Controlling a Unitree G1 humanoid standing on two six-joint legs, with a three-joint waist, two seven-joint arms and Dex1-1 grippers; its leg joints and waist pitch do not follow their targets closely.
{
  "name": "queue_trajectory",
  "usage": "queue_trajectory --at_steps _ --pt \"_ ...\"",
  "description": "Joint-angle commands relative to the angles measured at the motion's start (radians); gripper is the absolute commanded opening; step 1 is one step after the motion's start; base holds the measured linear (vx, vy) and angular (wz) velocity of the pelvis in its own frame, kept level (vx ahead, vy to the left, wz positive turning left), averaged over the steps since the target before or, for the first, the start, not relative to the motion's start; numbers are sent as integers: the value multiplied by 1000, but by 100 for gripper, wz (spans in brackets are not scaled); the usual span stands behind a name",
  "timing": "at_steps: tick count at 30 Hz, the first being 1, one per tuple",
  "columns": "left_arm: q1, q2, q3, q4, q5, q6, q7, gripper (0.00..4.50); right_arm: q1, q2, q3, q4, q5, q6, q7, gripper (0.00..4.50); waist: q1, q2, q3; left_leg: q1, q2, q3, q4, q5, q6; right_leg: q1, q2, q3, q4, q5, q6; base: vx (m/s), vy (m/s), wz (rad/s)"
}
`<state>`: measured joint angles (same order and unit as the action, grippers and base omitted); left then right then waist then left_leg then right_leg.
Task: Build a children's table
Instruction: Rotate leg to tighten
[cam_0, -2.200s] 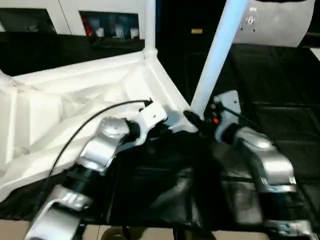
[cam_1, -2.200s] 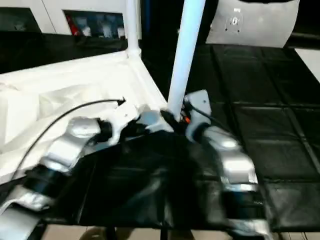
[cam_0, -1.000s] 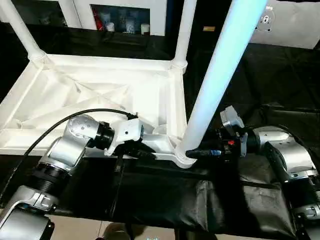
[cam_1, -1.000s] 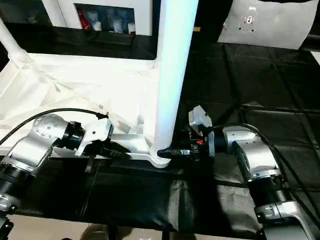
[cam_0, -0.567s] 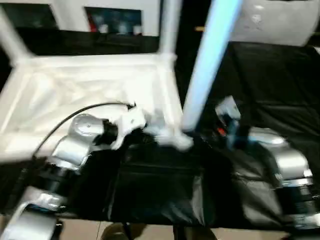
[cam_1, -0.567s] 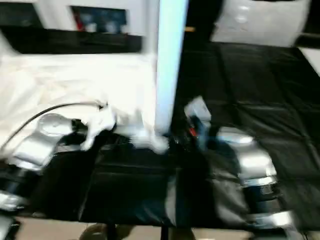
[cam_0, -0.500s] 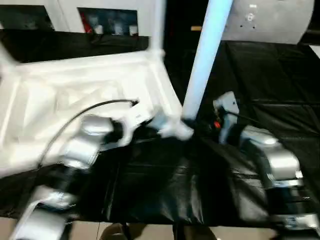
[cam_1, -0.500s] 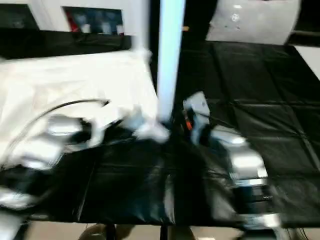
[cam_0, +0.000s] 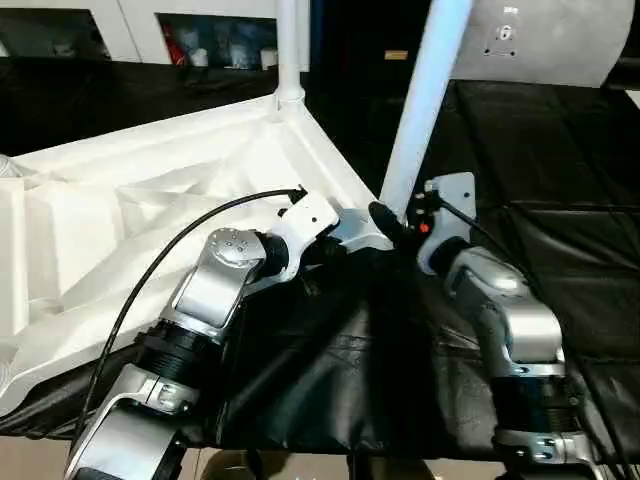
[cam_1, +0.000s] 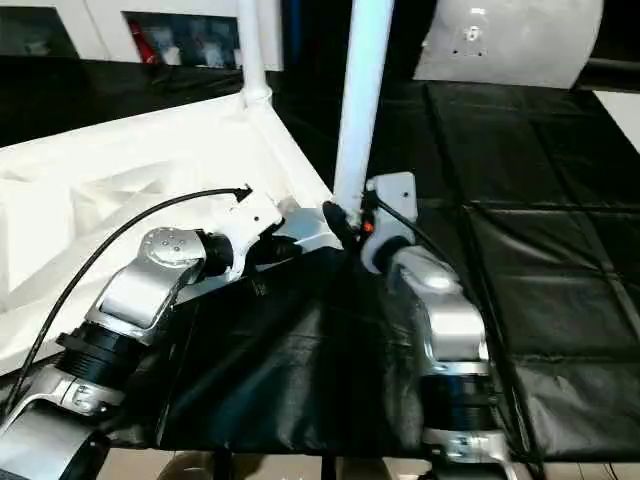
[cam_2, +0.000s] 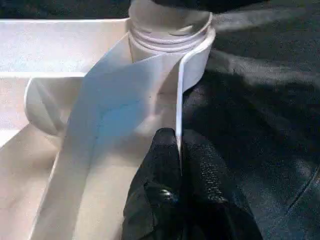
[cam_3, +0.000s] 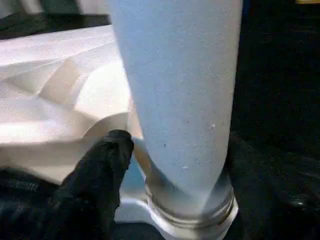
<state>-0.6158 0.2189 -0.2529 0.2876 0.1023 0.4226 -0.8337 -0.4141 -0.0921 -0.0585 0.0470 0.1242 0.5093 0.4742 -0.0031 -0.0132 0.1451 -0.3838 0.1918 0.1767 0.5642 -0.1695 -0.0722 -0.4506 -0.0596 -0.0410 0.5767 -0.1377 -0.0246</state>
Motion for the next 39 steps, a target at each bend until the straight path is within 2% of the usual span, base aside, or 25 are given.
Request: queue_trajectory --at_steps 1,2,3,5,6,9,12,18,22,27,39 --pt "11 9 -17 -24 -28 -56 -31 0 22 -16 116 -10 74 -25 168 345 3 -3 -75 9 20 1 -52 -123 101 78 -57 40 -58 -181 -209 0 0 0" --pt "12 11 -17 -24 -29 -56 -34 0 23 -19 115 -10 74 -27 172 353 4 -2 -76 9 21 0 -51 -121 103 79 -59 40 -57 -177 -212 0 0 0" --pt "26 45 -17 -29 -34 -96 -88 0 27 -69 100 -5 86 -43 233 357 6 -2 -76 7 21 -1 -51 -124 111 82 -59 39 -57 -173 -215 0 0 0" --pt "35 66 -16 -28 -41 -121 -123 0 30 -104 91 6 81 -70 267 365 5 -3 -75 9 22 0 -51 -128 114 80 -59 39 -58 -180 -214 0 0 0" --pt "46 93 -16 -19 -66 -179 -189 0 31 -158 73 32 81 -113 330 391 4 -10 -76 8 20 1 -49 -129 116 82 -59 39 -57 -188 -216 0 0 0" --pt "57 119 -21 -14 -85 -221 -249 0 36 -203 64 45 93 -145 403 419 4 -6 -74 10 23 2 -49 -139 120 78 -60 40 -59 -214 -217 0 0 0" --pt "61 165 -41 4 -98 -268 -320 0 31 -270 72 89 95 -238 512 419 9 -6 -75 13 27 2 -48 -136 127 74 -60 39 -55 -204 -230 0 0 0" --pt "54 206 -53 28 -125 -338 -439 0 21 -345 105 138 150 -279 717 419 18 -8 -75 15 27 4 -47 -146 134 74 -60 39 -56 -231 -233 0 0 0" --pt "52 240 -69 18 -142 -356 -523 0 1 -381 130 176 165 -278 834 374 29 -8 -78 15 31 4 -45 -122 144 75 -61 39 -49 -202 -246 0 0 0" --pt "53 270 -99 20 -141 -404 -584 0 -43 -390 155 242 166 -314 898 329 40 -7 -81 17 33 7 -42 -101 150 73 -60 38 -42 -170 -264 0 0 0" --pt "51 293 -103 31 -153 -426 -622 0 -77 -398 183 289 191 -308 999 247 47 -13 -79 14 33 7 -42 -100 143 74 -61 37 -42 -194 -251 0 0 0"
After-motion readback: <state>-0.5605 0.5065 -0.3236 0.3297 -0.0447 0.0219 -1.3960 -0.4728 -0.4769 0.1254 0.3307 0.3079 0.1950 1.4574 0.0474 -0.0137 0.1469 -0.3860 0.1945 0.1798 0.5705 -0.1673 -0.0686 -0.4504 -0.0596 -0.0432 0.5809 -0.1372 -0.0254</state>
